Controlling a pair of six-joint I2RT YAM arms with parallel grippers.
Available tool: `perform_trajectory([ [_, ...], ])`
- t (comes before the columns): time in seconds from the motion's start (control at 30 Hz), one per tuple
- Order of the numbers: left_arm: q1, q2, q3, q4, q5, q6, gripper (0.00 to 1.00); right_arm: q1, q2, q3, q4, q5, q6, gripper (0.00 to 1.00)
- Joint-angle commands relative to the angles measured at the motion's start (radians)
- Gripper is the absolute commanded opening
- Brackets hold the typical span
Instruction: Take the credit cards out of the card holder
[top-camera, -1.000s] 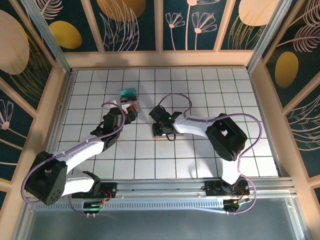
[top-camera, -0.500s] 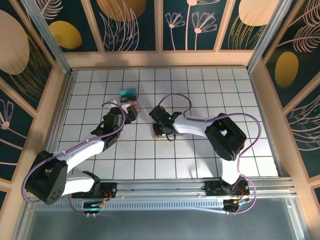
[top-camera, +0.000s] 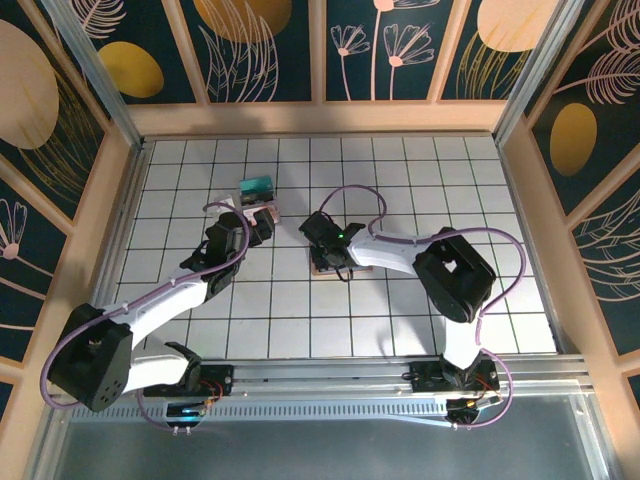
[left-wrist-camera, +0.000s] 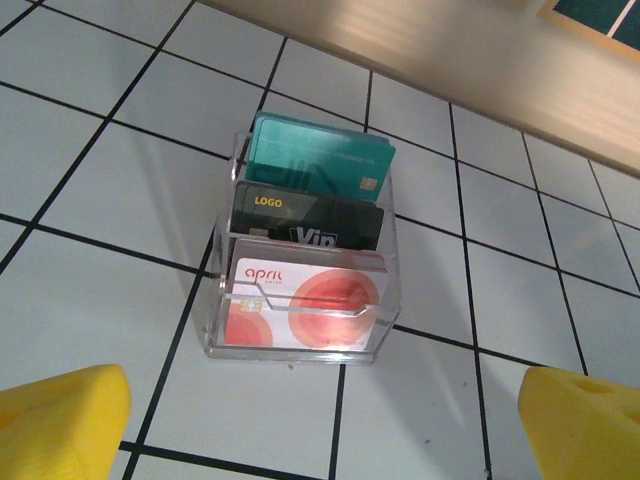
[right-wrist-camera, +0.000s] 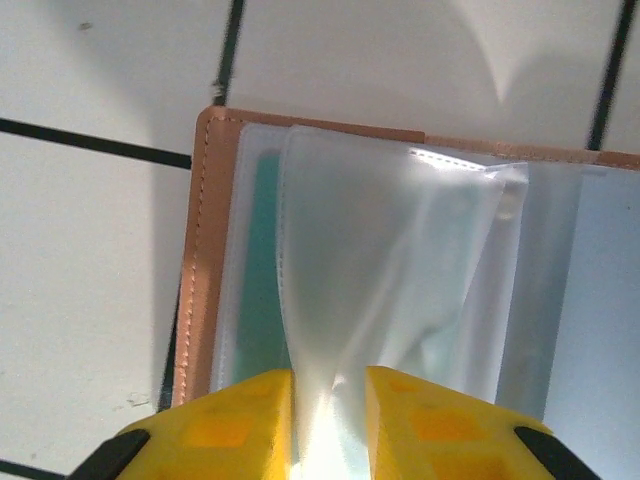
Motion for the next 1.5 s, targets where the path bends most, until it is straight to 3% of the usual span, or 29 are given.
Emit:
perform_trajectory([
  [0.0,-0.003,-0.014,0.026,0.000,0.005,0.021,0.99,-0.009,-0.043,0.016,-0.061,0.089,0.009,0.31],
  [0.17,-0.003,-0.014,0.029,-0.002,0.003,0.027,0.99,-0.012,-0.065,0.003,-0.070,0.118,0.021,0.38],
  [0.93,-0.002,-0.006,0.039,-0.005,0.011,0.050,0.99,-0.118,-0.164,-0.110,-0.082,0.205,0.046,0.38],
  [1.27,-0.012,0.018,0.056,0.004,0.074,0.098,0.99,-0.213,-0.180,-0.192,-0.002,0.148,0.016,0.33],
  [1.47,-0.109,0.086,0.101,-0.009,0.044,0.153,0.99,-0.273,-0.157,-0.235,0.055,0.062,0.004,0.27],
])
